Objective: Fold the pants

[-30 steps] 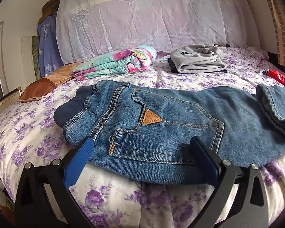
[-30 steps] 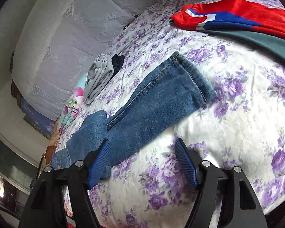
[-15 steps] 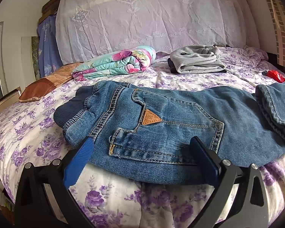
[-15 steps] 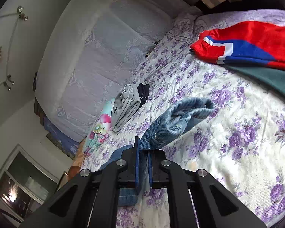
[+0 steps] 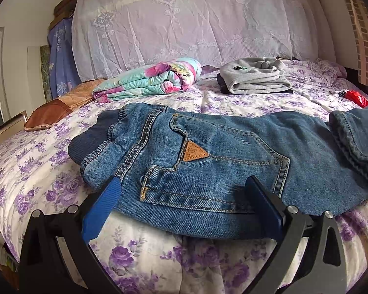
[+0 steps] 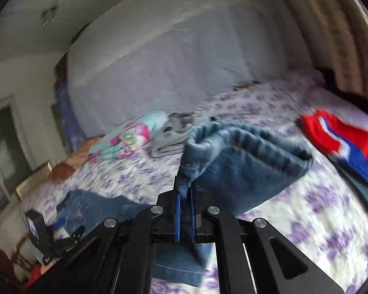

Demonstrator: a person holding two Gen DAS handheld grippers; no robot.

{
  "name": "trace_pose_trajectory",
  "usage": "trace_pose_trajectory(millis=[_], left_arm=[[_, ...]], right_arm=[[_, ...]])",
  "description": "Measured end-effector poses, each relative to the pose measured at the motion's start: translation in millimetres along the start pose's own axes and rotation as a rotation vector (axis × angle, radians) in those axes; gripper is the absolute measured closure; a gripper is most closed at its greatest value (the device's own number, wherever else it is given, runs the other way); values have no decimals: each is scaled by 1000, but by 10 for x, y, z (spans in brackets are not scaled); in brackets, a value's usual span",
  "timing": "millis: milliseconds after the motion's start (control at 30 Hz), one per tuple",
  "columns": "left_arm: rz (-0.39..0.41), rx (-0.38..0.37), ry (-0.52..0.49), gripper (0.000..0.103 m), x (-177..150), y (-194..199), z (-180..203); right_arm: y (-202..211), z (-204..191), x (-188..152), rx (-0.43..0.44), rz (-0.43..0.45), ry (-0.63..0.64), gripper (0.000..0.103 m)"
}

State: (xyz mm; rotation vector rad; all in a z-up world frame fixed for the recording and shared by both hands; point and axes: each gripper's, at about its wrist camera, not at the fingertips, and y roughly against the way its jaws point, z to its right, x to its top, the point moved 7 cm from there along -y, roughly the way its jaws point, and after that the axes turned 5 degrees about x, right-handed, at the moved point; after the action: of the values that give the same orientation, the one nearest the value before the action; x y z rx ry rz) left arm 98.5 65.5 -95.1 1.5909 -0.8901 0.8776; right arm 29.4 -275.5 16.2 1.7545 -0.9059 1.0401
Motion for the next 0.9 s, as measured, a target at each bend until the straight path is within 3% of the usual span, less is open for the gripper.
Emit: trace_pose_trajectory(millis=[100,233,300,400,500,567,600,633,733,900], left_arm=[[-1,-3,1,5,0,-4,-6],[-1,-8,0,5,-10,-3,-2],[-1,-12,-2,5,-14,-5,5],[-1,-12,0,5,-18,0,-4],[-1,-13,0,5,-19,6,-8],[-1,-13,0,5,-21,9,-5],[0,-14,1,5,-20,8,-5],[1,-13,2,5,-18,8,-1],[1,-9,2,5,-17,7,-3],[-1,-9,-1,5,-18,5,0]], right_arm=[[-662,-892,-321,50,-161,296,96],[-1229,-1346,-1221,76,-443,564,95],[-1206,-1385,-1306,22,-406,664,96],[-1126,-1313,-1186,9,-423,623,95],[-1048,-1030,-987,-110,-392,635,95],[-987,-708,-834,-182,-378,552,90],[-930,-497,-755,-208,-375,479,77],[-862,-285,-705,-203,-377,384,65],[-703,-72,-667,-81,-375,241,64],[-680,-194,-659,-136,-363,387,58]])
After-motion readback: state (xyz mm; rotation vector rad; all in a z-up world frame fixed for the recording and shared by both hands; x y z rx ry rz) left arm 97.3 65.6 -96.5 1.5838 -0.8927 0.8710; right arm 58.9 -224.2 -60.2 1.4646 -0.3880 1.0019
